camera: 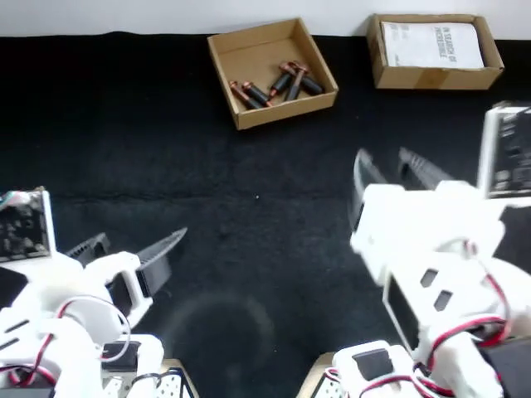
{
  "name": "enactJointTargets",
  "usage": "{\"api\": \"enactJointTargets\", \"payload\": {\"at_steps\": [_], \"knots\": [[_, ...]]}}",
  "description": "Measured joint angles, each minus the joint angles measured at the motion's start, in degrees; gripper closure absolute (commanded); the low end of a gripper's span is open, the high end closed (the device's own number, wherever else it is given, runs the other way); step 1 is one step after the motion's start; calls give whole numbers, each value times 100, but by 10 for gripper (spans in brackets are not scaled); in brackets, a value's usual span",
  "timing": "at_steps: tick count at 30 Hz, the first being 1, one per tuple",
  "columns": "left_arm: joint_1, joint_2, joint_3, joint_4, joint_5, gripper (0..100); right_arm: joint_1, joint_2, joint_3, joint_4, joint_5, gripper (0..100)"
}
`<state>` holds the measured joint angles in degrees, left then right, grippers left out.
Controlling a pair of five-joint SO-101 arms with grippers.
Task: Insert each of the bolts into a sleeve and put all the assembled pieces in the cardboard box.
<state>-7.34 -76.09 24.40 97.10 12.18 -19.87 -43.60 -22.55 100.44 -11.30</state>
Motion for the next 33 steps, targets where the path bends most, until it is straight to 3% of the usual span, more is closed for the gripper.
{"api": "enactJointTargets", "payload": {"at_steps": [4, 10, 19, 24, 29, 33], "knots": [[0, -624, 1037, -316, 0, 621, 9, -1011, 2075, -185, 0, 851], [0, -1538, 2989, -1732, 0, 621, 0, -2365, 5240, -1732, 35, 851], [0, -2374, 5820, -3367, -9, 621, 0, -3640, 9670, -4475, 1512, 851], [9, -2664, 6681, -3446, -9, 621, 0, -3727, 11349, -4888, 1600, 851], [9, -2664, 6778, -3095, -290, 622, 62, -3798, 11613, -4281, 1591, 851], [9, -2664, 6787, -2435, -651, 622, 299, -3807, 11754, -4220, 888, 851]]}}
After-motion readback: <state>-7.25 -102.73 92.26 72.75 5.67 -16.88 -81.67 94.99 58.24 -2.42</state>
